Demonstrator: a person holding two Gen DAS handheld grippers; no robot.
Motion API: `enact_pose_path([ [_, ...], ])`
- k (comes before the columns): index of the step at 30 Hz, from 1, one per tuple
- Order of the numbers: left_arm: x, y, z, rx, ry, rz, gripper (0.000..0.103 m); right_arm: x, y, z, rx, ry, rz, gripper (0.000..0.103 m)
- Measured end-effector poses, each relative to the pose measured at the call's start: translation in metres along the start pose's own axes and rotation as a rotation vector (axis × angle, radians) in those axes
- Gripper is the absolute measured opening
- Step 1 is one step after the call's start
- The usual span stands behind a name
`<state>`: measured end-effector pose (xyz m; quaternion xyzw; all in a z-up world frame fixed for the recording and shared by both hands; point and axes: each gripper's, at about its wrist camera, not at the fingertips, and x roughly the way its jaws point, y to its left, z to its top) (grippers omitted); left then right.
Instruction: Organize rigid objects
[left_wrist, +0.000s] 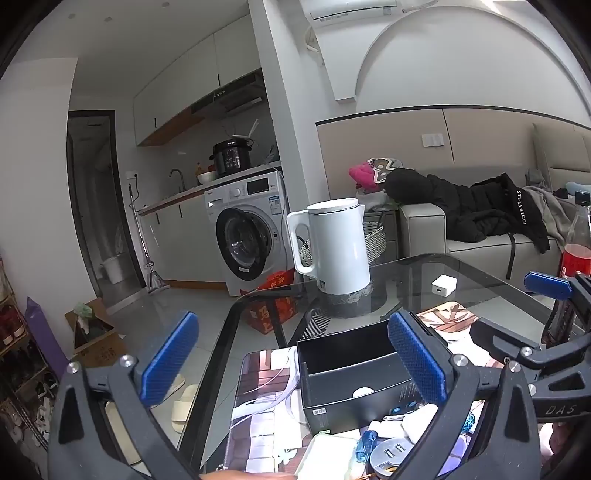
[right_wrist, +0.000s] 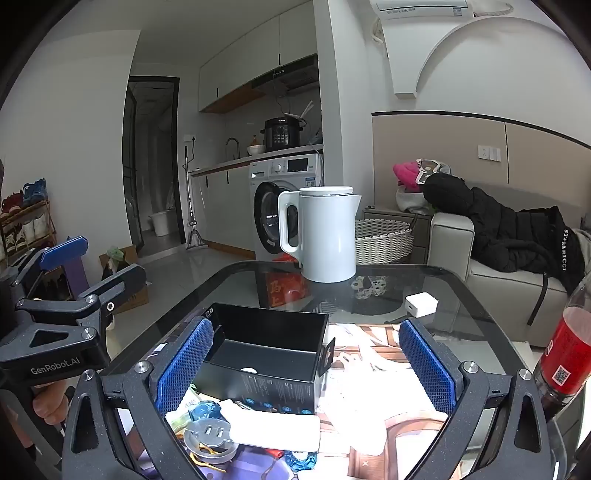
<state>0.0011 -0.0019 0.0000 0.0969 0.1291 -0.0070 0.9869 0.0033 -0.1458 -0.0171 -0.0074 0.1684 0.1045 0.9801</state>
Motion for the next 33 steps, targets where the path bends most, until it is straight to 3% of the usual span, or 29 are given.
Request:
enact_pose_path([
  [33,-0.0066,0.0025,0.0071,-0.026,-0.027,-0.018,0.103,0.0006,0.0011,-0.0009,-0.006,0.009,-0.002,0.103],
])
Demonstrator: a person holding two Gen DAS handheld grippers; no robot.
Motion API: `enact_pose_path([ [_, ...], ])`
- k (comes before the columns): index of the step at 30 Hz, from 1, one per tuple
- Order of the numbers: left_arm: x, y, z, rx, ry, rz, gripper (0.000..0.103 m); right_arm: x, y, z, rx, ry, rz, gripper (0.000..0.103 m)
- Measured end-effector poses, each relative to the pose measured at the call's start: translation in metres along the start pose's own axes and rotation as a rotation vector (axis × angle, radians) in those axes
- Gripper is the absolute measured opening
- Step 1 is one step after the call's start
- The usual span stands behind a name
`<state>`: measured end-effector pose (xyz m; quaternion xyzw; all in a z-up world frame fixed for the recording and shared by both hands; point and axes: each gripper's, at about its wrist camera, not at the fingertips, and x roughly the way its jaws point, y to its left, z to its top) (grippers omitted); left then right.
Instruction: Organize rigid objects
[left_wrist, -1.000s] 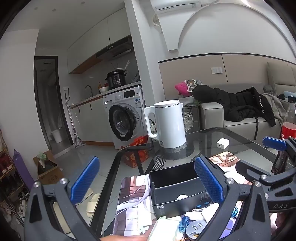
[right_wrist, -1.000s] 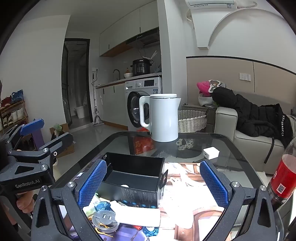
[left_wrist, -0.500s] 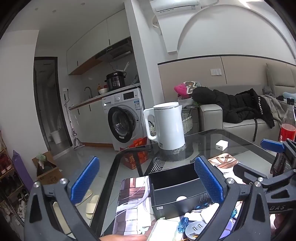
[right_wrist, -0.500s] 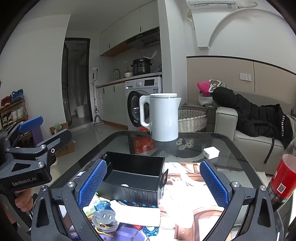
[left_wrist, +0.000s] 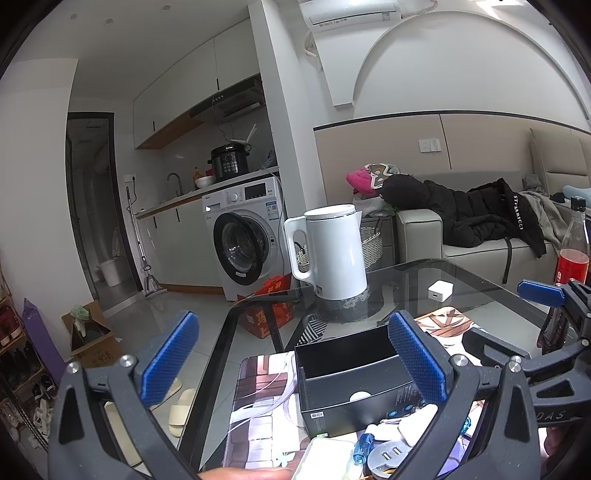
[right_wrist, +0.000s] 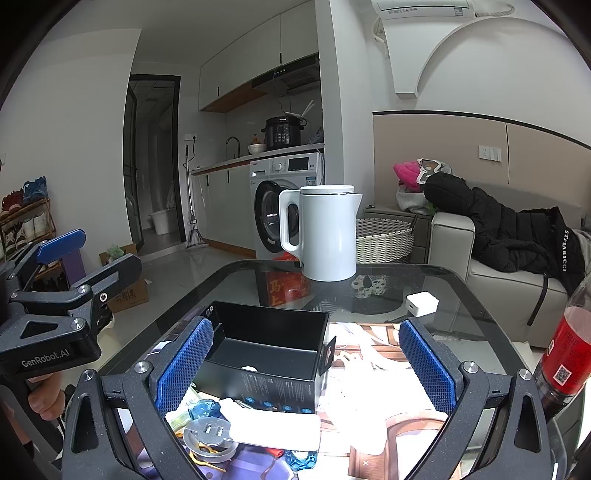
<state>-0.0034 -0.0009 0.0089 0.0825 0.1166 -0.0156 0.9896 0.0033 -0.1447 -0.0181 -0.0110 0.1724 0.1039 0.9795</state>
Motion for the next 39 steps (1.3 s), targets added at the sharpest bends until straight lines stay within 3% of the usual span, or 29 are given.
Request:
enact_pose_path([
  [39,0.0004,0.0000,-0.0030,-0.019,-0.021,-0.027,0.103,-0.0095,0.0081,0.0046,-0.050,-0.032,0.013,0.103],
])
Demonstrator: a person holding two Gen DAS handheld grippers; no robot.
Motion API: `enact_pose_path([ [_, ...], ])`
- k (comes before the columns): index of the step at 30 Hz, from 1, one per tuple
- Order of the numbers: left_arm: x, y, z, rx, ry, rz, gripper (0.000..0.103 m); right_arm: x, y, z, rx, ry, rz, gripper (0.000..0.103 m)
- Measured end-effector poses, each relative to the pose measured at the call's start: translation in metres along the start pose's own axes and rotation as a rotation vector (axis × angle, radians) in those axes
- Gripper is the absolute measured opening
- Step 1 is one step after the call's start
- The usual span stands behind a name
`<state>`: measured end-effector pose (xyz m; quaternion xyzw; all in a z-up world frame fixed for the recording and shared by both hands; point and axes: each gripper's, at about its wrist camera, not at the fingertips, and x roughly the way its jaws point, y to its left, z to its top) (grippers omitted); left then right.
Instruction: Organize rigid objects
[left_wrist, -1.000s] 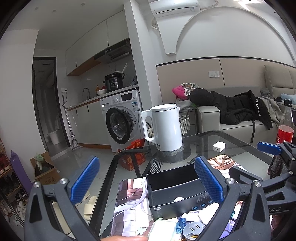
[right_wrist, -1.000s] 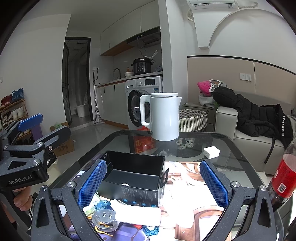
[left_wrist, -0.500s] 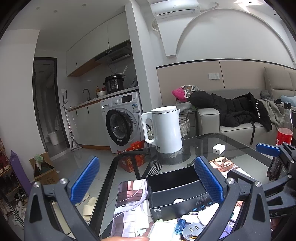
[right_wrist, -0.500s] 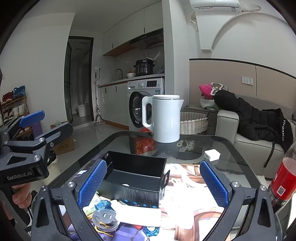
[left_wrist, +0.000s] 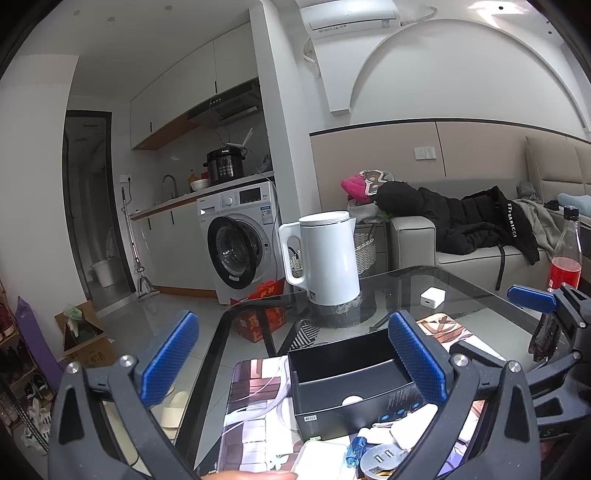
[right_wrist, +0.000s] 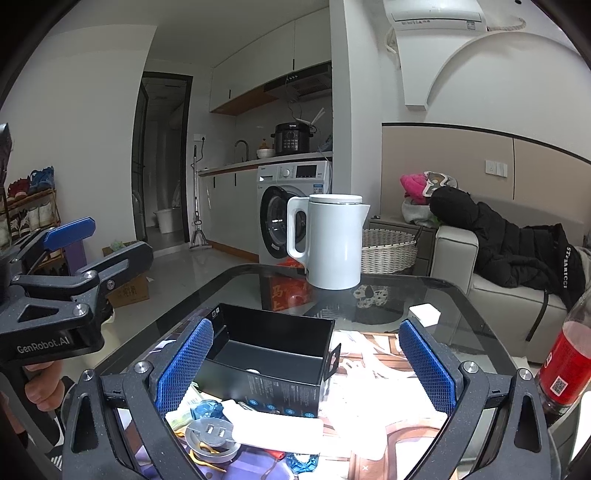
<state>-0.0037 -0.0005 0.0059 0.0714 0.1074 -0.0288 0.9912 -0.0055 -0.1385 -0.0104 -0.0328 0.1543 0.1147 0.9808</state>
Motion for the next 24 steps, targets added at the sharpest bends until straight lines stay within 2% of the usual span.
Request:
enact_pose_path([
  [16,-0.0052,0.0004,0.0014,-0.002,-0.009,-0.007,0.103,0.0048,0.0009,-0.0020,0.001,0.009,-0.002,0.103],
  [24,-0.0067,0.0027,0.0047,-0.010,0.001,-0.041,0.103,0.0047,0.0011,-0.0012,-0.005,0.001,-0.006,0.103],
])
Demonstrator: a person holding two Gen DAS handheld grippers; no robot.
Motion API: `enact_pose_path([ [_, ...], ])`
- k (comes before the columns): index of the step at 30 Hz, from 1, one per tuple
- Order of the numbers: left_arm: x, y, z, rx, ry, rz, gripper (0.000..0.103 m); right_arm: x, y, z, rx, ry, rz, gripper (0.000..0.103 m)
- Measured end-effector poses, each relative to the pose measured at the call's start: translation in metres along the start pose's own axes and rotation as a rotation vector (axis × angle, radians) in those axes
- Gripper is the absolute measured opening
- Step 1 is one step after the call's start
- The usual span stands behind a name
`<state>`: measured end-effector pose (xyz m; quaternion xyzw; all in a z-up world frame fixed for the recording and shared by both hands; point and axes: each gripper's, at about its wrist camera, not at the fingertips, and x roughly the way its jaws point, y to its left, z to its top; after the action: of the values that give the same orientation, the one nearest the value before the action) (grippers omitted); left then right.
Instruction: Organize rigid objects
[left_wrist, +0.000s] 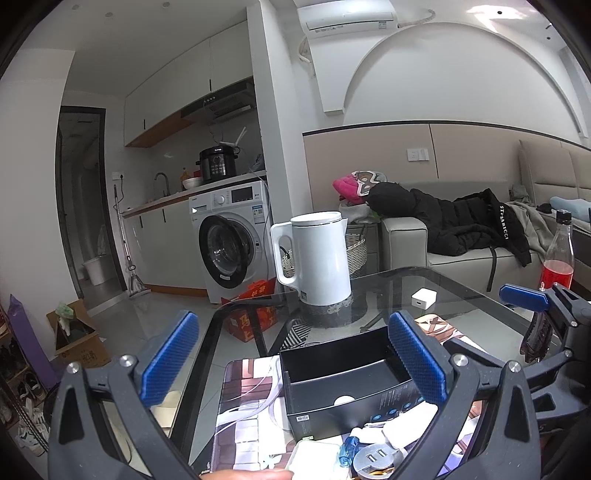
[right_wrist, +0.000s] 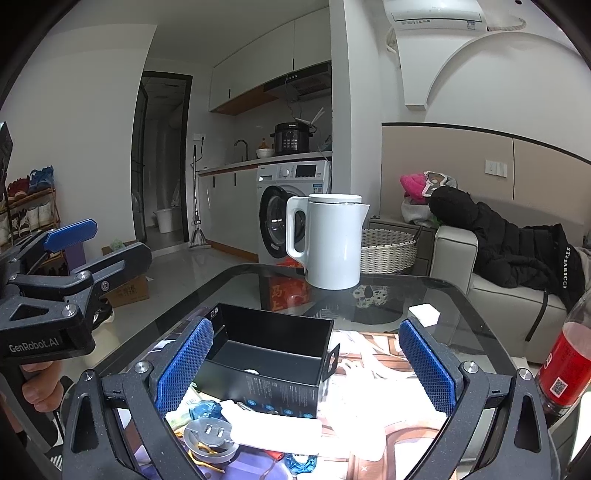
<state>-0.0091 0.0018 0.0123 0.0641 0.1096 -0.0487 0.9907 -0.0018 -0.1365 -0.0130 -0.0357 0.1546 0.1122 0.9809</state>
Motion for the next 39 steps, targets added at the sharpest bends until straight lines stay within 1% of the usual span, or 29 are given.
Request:
enact_pose_path([
  [4,0.004,0.004,-0.001,-0.007,0.028,-0.030,0.103,0.000,-0.001,0.002,-0.001,-0.005,0.000,0.103],
  [6,0.007,0.004,0.000,-0.002,0.049,-0.025,0.103,0.000,-0.002,0.002,-0.003,-0.007,-0.003,0.103],
  [10,0.017,0.005,-0.004,0.009,0.124,-0.028,0.103,0.004,-0.003,0.002,-0.006,0.010,-0.003,0.103],
  [11,0.020,0.006,-0.005,0.011,0.154,-0.021,0.103,0.007,-0.002,0.001,-0.015,0.029,-0.004,0.103],
  [13,0.027,0.006,-0.012,0.012,0.198,-0.032,0.103,0.014,-0.002,-0.001,-0.025,0.063,-0.003,0.103],
  [14,0.032,0.006,-0.016,0.018,0.234,-0.041,0.103,0.020,-0.001,-0.003,-0.030,0.096,-0.005,0.103],
  [16,0.039,0.004,-0.022,0.030,0.285,-0.028,0.103,0.030,-0.002,-0.007,-0.041,0.147,-0.008,0.103],
  [18,0.050,0.003,-0.030,0.044,0.360,-0.027,0.103,0.042,-0.004,-0.014,-0.039,0.210,-0.010,0.103],
  [20,0.059,0.002,-0.039,0.046,0.425,-0.035,0.103,0.053,-0.007,-0.022,-0.032,0.268,-0.005,0.103],
  [22,0.070,0.003,-0.051,0.044,0.507,-0.049,0.103,0.061,-0.009,-0.027,-0.028,0.307,-0.003,0.103],
  [24,0.077,0.002,-0.061,0.031,0.559,-0.068,0.103,0.068,-0.011,-0.033,-0.016,0.349,0.001,0.103],
  [25,0.082,0.001,-0.066,0.039,0.616,-0.090,0.103,0.072,-0.012,-0.036,-0.006,0.369,0.009,0.103],
  [26,0.085,0.001,-0.069,0.037,0.644,-0.108,0.103,0.073,-0.012,-0.038,-0.003,0.382,0.014,0.103],
  [27,0.086,0.001,-0.070,0.029,0.652,-0.129,0.103,0.077,-0.011,-0.040,-0.005,0.408,0.030,0.103],
  [28,0.087,0.003,-0.074,0.030,0.653,-0.135,0.103,0.081,-0.009,-0.042,-0.015,0.439,0.054,0.103],
  [29,0.090,0.003,-0.080,0.053,0.677,-0.101,0.103,0.084,-0.008,-0.042,-0.028,0.466,0.128,0.103],
  [30,0.091,0.006,-0.082,0.067,0.698,-0.081,0.103,0.082,-0.008,-0.042,-0.027,0.447,0.151,0.103],
  [31,0.092,0.008,-0.085,0.070,0.708,-0.083,0.103,0.083,-0.008,-0.043,-0.047,0.440,0.146,0.103],
  [32,0.090,0.012,-0.084,0.066,0.714,-0.101,0.103,0.090,-0.006,-0.046,-0.095,0.472,0.134,0.103],
  [33,0.090,0.014,-0.084,0.062,0.720,-0.117,0.103,0.094,-0.007,-0.048,-0.113,0.497,0.149,0.103],
  [34,0.090,0.015,-0.085,0.063,0.740,-0.141,0.103,0.095,-0.011,-0.049,-0.101,0.503,0.170,0.103],
  [35,0.091,0.016,-0.086,0.064,0.751,-0.144,0.103,0.095,-0.012,-0.047,-0.115,0.512,0.189,0.103],
  [37,0.092,0.016,-0.092,0.062,0.779,-0.133,0.102,0.095,-0.009,-0.047,-0.172,0.511,0.187,0.103],
  [38,0.094,0.013,-0.096,0.071,0.798,-0.143,0.102,0.095,-0.008,-0.047,-0.186,0.511,0.187,0.103],
  [39,0.097,0.009,-0.099,0.087,0.810,-0.145,0.102,0.095,-0.006,-0.048,-0.189,0.518,0.205,0.103],
])
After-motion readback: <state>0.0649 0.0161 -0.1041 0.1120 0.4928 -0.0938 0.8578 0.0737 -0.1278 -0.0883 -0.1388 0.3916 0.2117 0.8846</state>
